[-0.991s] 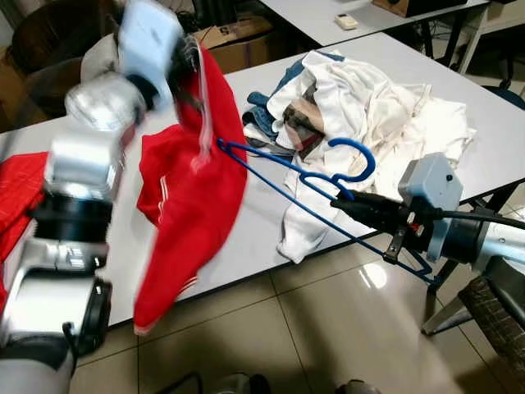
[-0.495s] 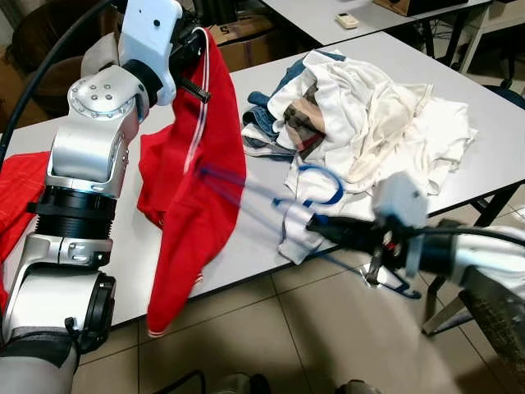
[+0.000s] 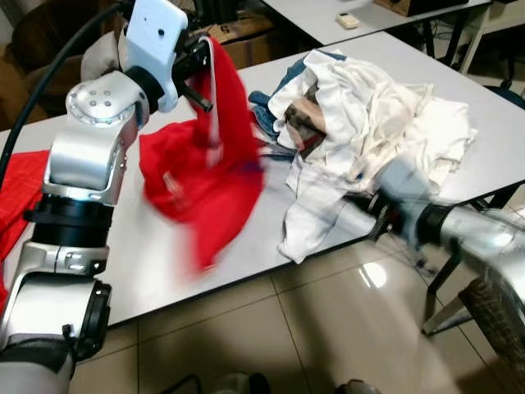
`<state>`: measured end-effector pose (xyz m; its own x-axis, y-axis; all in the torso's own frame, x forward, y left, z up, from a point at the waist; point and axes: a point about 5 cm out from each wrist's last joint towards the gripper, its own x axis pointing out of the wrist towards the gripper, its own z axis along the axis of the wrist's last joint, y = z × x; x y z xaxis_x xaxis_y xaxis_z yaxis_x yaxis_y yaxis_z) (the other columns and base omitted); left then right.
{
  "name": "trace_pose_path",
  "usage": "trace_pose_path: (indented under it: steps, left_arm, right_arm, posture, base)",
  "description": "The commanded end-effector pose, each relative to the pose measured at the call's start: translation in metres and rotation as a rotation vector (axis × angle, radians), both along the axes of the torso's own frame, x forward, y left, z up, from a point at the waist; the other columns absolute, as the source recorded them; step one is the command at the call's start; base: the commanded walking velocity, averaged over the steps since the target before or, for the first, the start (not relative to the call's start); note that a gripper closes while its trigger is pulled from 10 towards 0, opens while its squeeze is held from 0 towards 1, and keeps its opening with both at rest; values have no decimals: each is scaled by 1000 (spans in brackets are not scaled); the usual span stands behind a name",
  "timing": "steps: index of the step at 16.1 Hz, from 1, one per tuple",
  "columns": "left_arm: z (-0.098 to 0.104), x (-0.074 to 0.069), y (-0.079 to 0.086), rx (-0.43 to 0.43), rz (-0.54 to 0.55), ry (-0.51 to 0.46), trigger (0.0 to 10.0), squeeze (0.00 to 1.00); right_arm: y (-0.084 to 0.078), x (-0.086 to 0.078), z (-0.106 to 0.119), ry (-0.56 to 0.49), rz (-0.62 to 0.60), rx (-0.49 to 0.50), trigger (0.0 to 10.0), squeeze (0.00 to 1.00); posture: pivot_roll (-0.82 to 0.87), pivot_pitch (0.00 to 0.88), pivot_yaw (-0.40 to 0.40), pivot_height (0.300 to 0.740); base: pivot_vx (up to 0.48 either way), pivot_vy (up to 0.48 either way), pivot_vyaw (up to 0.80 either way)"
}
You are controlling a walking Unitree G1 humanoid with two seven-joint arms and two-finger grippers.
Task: Hang hanger
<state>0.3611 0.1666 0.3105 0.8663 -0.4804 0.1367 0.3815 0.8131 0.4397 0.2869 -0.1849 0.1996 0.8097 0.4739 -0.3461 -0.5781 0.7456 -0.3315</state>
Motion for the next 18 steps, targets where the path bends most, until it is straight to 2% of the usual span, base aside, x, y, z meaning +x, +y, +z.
trace_pose_path:
  steps: [1,2,3,5,7,9,13,18]
  left_arm:
    - [7,-5,6,33,7,-20,0,0]
    - [9,-7,14,61,25,-21,0,0]
    - [10,-8,18,70,37,-24,0,0]
    - [12,-11,31,96,68,-7,0,0]
    - [7,-12,29,103,62,34,0,0]
    - [-2,-11,25,87,69,79,0,0]
    - [-5,-3,22,50,100,108,0,0]
    - [-5,5,22,35,123,95,0,0]
  right_arm:
    - [-14,11,21,-148,-108,-1,10000,0]
    - [-18,19,36,-247,-152,34,10000,0]
    - [-19,21,42,-281,-158,52,10000,0]
    - [-13,21,54,-350,-80,84,10000,0]
    - [1,9,56,-338,84,144,10000,0]
    - [12,-14,57,-298,259,220,10000,0]
    - [17,-46,44,-156,410,223,10000,0]
    - [17,-60,35,-50,440,200,10000,0]
  posture:
    - [-168,42,160,740]
    - [-166,38,161,740]
    - [-166,38,161,740]
    - [-161,33,155,740]
    - [-159,31,152,740]
    - [-161,30,154,740]
    - [-170,36,170,740]
    - [-175,44,178,740]
  base:
    - [0,0,0]
    - [0,0,0]
    - [0,0,0]
    - [0,0,0]
    - [0,0,0]
    - [0,0,0]
    - [0,0,0]
    - [0,0,0]
